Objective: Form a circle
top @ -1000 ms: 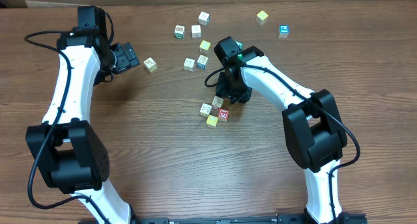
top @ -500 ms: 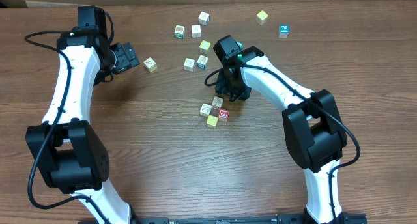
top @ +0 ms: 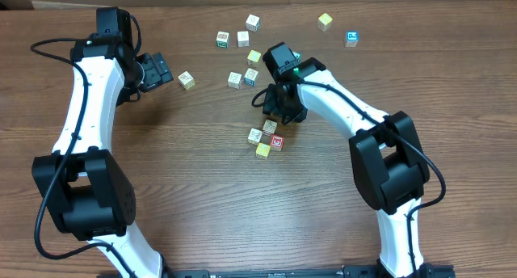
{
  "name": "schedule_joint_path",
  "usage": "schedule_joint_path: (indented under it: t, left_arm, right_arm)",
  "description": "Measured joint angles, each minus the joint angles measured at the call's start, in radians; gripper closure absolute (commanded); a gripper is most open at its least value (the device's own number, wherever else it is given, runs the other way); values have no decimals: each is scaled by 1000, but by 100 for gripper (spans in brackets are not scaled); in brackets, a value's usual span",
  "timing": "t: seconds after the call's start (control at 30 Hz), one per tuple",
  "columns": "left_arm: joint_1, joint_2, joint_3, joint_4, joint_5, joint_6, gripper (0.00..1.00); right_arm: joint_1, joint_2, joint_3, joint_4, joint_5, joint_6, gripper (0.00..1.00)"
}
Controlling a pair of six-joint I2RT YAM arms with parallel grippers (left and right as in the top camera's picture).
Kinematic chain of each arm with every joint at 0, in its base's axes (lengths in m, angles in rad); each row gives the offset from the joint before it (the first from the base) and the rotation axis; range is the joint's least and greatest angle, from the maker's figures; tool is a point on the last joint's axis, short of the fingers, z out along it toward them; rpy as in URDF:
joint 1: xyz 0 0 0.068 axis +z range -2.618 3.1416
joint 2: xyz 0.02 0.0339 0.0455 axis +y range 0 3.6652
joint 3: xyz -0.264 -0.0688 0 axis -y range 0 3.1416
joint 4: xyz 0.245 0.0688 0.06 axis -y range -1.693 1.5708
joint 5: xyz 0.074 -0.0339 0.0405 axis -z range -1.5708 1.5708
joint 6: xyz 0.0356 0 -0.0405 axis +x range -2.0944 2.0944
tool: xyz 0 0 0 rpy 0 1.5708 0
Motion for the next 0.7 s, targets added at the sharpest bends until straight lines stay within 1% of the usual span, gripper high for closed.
schedule_joint_path:
  t: [0.03,0.1,0.7]
  left_arm:
    - [0,0,0,0,0,0,0]
    - [0,0,0,0,0,0,0]
    - [0,0,0,0,0,0,1]
  right_arm:
    - [3,0,0,-9,-2,-4,46]
    - [10,0,0,-25,-7,-8,42]
    - [51,0,0,-49,-10,-12,42]
